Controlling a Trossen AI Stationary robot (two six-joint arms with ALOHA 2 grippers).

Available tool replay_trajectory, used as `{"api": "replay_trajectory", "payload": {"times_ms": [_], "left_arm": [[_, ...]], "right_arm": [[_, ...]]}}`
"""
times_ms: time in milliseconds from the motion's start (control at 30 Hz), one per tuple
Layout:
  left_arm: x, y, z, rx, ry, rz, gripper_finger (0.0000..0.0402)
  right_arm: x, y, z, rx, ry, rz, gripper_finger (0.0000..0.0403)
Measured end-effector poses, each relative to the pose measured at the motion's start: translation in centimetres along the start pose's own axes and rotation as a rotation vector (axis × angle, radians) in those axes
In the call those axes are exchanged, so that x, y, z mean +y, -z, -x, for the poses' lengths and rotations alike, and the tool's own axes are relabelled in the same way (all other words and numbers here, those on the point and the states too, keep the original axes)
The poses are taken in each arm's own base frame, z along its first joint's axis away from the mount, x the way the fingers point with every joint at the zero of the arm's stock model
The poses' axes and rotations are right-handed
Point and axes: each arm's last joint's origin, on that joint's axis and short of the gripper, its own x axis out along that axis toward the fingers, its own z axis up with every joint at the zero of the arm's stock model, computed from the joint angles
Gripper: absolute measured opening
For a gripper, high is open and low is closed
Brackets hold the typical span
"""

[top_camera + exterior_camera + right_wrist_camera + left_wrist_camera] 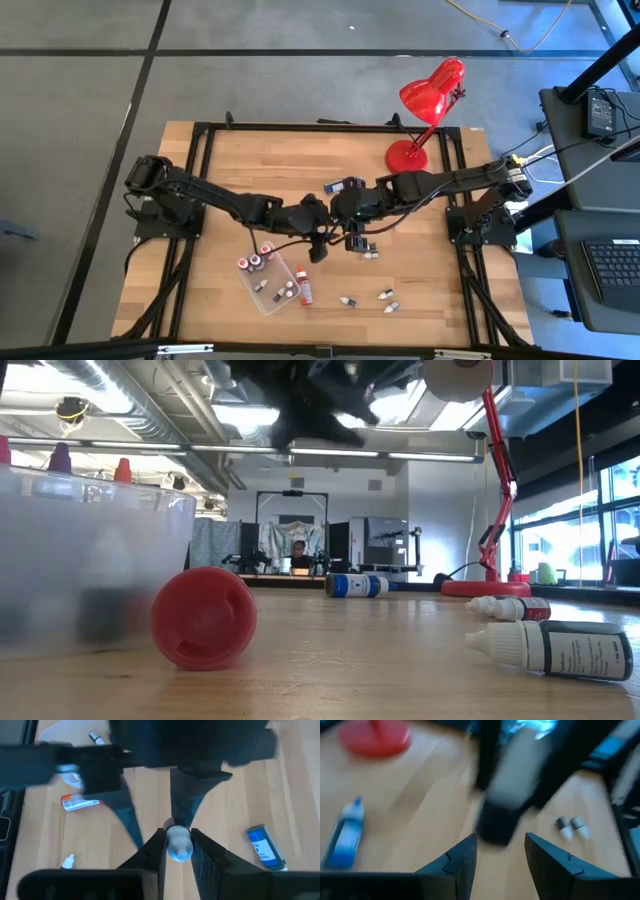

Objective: Pick & Place food coloring
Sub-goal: Put the pink food coloring bottle into the transparent bin

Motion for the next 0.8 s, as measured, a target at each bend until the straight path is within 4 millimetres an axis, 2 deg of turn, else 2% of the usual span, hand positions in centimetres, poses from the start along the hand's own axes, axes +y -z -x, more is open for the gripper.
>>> {"api": "replay_trajectory", "payload": {"times_ms": [167, 367, 500, 800], "left_arm": [[-0.4, -0.6, 0.0, -0.065, 0.067, -0.135, 0.0146], [0.1, -0.7, 0.0, -0.065, 0.011, -0.120, 0.0134], [0.2, -1.5, 0.2, -0.104, 0.027, -0.099, 0.0129], [0.2, -1.6, 0.7, -0.107, 0.038, -0.148, 0.0104]], "right_arm": [[0.0, 0.2, 0.3, 0.018, -0.002, -0.020, 0.0071], [0.0, 0.4, 0.1, 0.043, -0.006, -0.043, 0.0074], [0.0, 0.6, -0.1, 0.064, -0.006, -0.045, 0.0072], [0.0, 0.6, 0.0, 0.058, -0.007, -0.045, 0.0075]]}}
